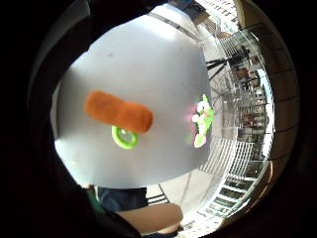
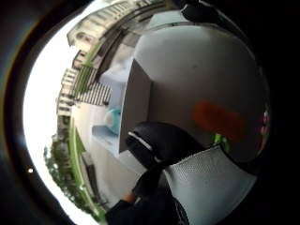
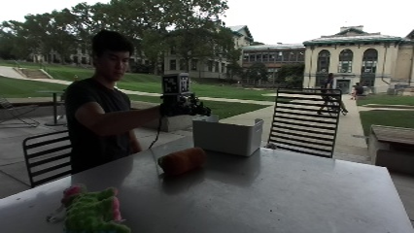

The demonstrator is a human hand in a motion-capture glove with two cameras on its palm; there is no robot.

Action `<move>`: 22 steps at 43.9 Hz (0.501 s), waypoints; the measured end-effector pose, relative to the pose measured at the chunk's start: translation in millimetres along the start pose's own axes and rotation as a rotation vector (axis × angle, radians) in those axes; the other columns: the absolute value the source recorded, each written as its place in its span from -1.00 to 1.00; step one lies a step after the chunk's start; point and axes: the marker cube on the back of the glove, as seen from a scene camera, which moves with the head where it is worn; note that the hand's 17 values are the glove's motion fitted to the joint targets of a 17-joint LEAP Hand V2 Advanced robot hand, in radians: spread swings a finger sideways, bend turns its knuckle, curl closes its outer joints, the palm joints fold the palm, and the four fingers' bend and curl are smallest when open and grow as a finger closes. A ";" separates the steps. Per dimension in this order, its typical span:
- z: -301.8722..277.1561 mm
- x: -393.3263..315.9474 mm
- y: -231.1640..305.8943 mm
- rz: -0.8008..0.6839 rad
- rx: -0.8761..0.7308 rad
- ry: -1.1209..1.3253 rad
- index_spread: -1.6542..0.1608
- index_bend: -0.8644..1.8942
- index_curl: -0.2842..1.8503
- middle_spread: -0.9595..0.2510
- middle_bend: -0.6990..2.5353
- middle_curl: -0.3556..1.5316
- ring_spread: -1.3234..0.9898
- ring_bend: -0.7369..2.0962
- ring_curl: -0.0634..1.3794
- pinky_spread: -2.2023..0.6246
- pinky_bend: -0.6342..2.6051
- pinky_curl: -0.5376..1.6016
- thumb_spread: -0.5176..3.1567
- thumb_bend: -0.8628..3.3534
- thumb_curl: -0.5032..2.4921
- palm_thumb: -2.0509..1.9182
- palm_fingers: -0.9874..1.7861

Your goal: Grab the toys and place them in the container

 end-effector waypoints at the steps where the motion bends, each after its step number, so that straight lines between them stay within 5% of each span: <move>1: 6.8 4.3 2.2 0.005 -0.010 -0.005 0.44 -0.16 -0.44 0.45 -0.34 -0.08 0.05 -0.15 -0.56 0.61 -0.10 -0.24 -0.19 -0.62 -0.45 -0.01 -0.33; 22: 109.1 41.1 22.5 0.049 -0.173 -0.004 0.43 -0.16 -0.38 0.37 -0.37 -0.12 0.04 -0.32 -0.61 0.62 -0.29 -0.30 -0.19 -0.62 -0.48 0.01 -0.33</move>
